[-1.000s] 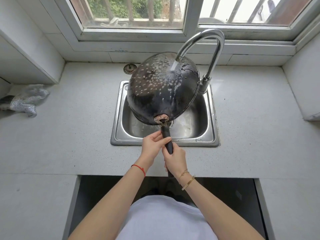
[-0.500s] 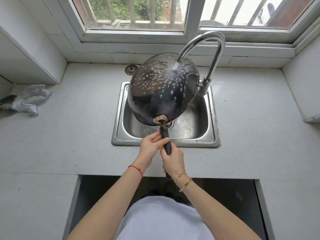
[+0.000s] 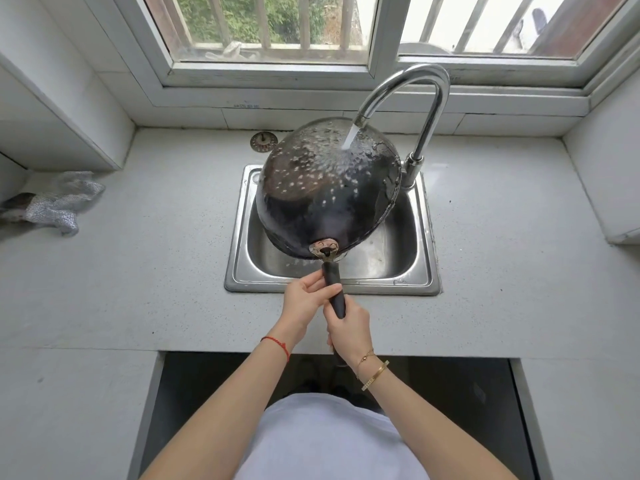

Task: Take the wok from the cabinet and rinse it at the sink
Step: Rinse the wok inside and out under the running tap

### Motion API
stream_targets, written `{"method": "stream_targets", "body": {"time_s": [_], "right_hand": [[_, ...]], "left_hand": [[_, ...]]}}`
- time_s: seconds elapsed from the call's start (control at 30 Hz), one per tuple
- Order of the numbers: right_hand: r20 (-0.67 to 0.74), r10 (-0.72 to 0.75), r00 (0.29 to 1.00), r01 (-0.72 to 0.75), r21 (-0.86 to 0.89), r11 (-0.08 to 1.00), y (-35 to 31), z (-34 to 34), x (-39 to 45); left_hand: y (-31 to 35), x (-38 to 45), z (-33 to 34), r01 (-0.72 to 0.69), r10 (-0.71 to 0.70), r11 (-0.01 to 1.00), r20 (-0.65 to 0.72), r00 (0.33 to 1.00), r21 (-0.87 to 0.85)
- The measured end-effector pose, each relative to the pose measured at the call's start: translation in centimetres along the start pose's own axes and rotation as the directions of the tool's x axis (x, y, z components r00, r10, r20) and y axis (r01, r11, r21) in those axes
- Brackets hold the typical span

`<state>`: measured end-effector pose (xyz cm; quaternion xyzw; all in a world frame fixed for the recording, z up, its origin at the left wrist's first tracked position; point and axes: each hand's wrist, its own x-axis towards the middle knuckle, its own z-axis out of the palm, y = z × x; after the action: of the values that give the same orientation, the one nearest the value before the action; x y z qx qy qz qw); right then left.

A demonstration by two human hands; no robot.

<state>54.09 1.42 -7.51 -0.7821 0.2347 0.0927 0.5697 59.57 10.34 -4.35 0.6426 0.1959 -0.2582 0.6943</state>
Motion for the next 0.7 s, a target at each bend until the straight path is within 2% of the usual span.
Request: {"method": "stream_targets", "body": {"time_s": [0.7], "right_hand": [[0.004,-0.023,1.0,0.023,-0.003,1.0,0.18,-0.05,-0.58]], "left_hand": [[-0.47,-0.32,0.03,-0.001,0.001,1.0,-0.005,1.0,0.017]]}}
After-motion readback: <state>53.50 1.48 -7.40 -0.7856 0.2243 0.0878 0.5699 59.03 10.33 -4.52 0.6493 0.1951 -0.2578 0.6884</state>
